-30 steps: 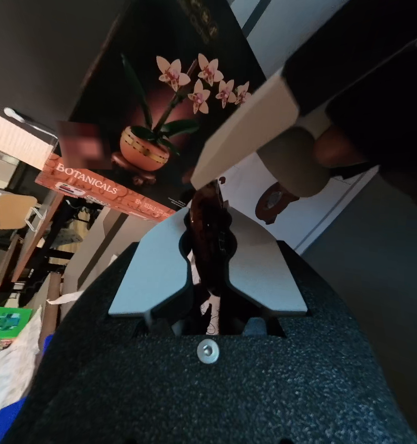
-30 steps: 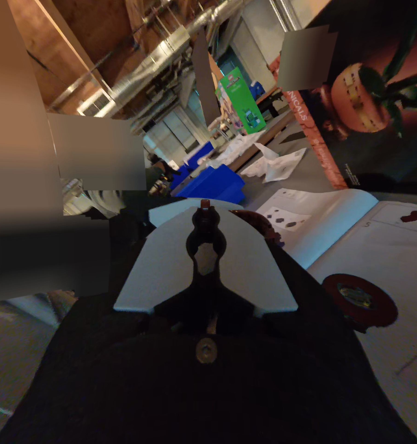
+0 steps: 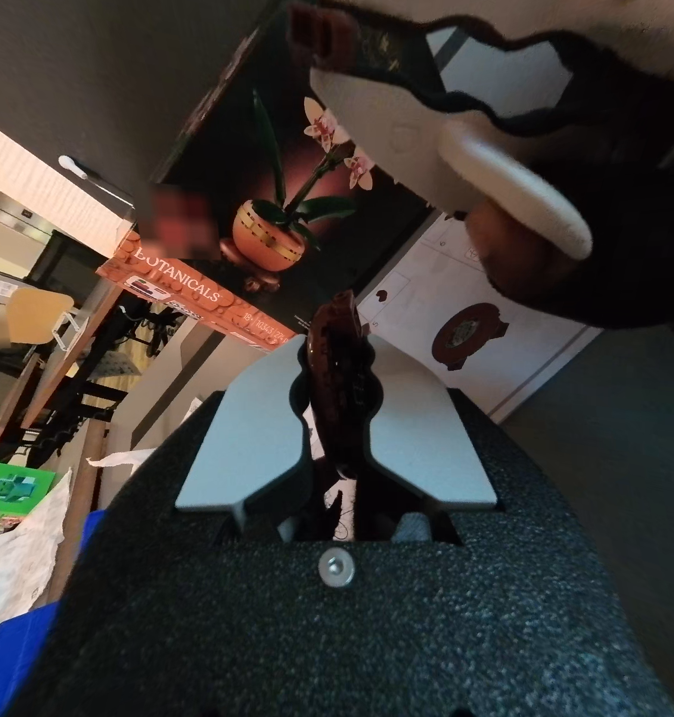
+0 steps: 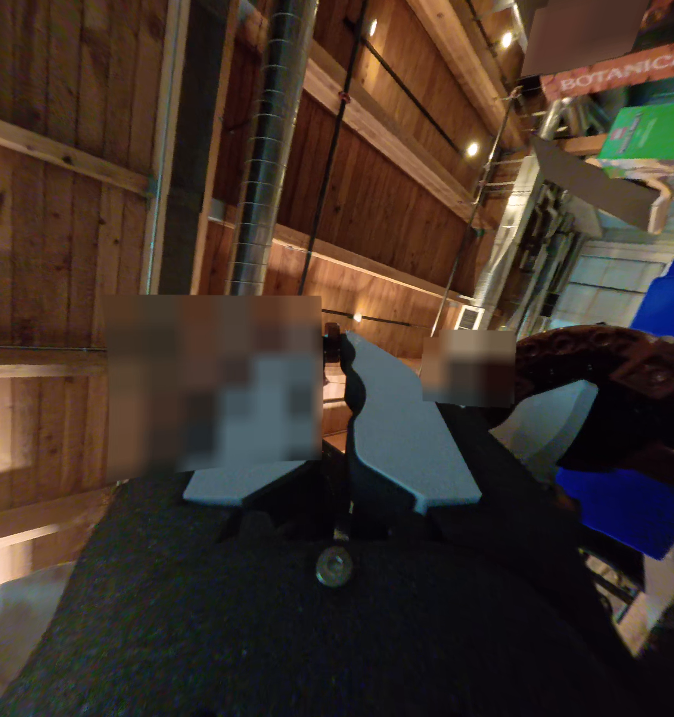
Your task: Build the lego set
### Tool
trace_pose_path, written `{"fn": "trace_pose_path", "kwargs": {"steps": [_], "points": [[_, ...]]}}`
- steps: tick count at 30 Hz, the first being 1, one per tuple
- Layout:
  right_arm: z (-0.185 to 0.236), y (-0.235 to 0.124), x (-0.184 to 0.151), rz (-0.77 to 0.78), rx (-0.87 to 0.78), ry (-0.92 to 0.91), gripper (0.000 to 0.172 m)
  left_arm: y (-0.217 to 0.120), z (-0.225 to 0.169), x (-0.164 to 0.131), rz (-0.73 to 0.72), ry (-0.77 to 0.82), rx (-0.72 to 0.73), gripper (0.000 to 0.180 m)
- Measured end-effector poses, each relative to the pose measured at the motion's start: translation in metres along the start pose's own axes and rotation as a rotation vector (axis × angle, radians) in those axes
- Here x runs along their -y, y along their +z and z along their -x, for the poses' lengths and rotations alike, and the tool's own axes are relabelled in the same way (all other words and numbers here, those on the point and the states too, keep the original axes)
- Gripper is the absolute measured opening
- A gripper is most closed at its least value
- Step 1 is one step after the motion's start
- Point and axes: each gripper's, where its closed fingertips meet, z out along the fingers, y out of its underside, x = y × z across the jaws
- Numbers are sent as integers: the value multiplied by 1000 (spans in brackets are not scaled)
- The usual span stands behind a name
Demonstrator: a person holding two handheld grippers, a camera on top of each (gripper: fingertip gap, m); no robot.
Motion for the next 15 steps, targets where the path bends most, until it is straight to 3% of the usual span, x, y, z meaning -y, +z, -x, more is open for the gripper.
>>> {"fn": "trace_pose_path", "kwargs": {"steps": [8,11,15], "points": [[10,3,1,-22,96,62,5,0,2,0,-2,-10,7,23],[4,4,-2,-5,49,31,5,-1,0,1,-13,-38,-8,23],[-27,-8,0,108,-336,-450,5,-1,-9,5,-71,-204,-119,22]]}}
